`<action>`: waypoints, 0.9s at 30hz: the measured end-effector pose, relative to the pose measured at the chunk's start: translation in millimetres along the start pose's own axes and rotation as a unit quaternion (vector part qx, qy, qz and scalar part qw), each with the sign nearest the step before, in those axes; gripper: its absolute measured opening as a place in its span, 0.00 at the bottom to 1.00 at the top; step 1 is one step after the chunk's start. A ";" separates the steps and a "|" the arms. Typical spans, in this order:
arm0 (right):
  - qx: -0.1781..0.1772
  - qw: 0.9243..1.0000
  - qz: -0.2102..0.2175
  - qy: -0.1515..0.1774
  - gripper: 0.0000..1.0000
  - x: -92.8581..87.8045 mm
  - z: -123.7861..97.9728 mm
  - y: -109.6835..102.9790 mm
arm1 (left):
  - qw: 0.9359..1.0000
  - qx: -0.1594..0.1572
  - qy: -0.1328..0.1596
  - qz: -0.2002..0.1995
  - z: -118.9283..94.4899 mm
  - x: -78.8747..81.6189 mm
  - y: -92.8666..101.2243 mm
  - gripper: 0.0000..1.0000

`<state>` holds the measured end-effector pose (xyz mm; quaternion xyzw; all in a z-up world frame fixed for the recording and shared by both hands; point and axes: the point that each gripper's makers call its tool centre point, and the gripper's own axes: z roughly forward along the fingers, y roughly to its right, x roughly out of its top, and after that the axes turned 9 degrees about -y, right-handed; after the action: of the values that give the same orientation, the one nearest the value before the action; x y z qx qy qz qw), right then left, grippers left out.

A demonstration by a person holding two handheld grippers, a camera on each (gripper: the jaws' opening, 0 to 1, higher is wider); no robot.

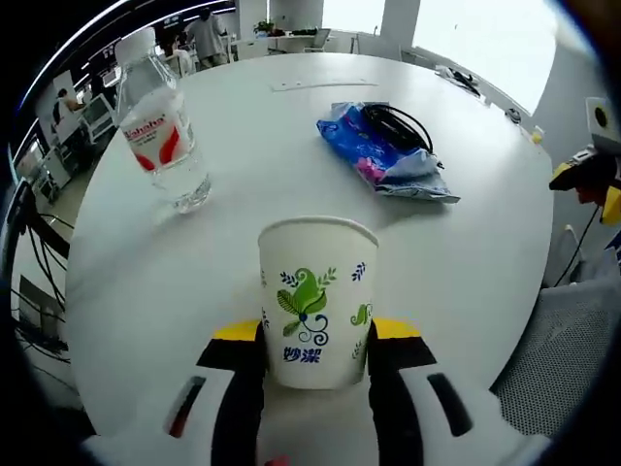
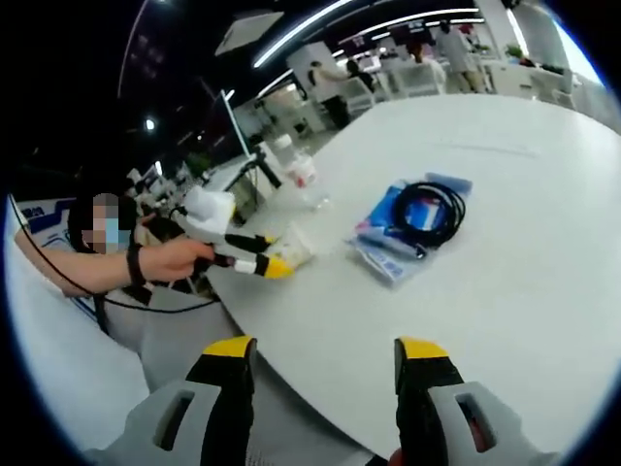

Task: Arrange the tabletop items into an orderly group along one side of the table until the central work area is clear of visible clutter.

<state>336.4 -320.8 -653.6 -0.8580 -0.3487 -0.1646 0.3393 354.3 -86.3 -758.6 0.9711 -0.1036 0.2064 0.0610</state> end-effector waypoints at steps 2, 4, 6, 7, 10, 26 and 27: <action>0.001 1.000 0.000 0.000 0.58 -0.1 0.2 -0.4 | 1.000 -0.001 0.004 -0.002 -1.5 0.5 0.6 0.40; 0.002 1.000 0.000 0.001 0.58 -0.1 1.3 -0.9 | 1.000 -0.001 0.008 -0.006 -2.3 0.4 -0.6 0.39; 0.003 1.000 -0.003 -0.003 0.58 -0.3 2.9 -2.1 | 1.000 0.002 0.007 -0.010 -4.1 -2.8 -2.1 0.39; 0.004 1.000 -0.005 -0.003 0.58 0.2 3.4 -2.7 | 1.000 0.002 0.007 -0.012 -5.1 -4.0 -2.1 0.39; 0.008 1.000 -0.008 -0.003 0.58 3.5 6.2 -4.0 | 1.000 -0.001 0.012 -0.016 -8.2 -8.1 -1.0 0.39; 0.030 0.999 -0.038 -0.017 0.57 16.7 21.9 -16.1 | 0.996 -0.020 0.065 -0.057 -34.7 -14.4 3.7 0.39; 0.031 0.999 -0.041 -0.018 0.57 17.7 22.7 -16.9 | 0.996 -0.024 0.070 -0.058 -36.3 -13.7 5.2 0.39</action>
<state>337.9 -287.5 -652.8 -0.8349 -0.3943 -0.1516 0.3528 326.8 -83.1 -731.0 0.9568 -0.0478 0.2676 0.1027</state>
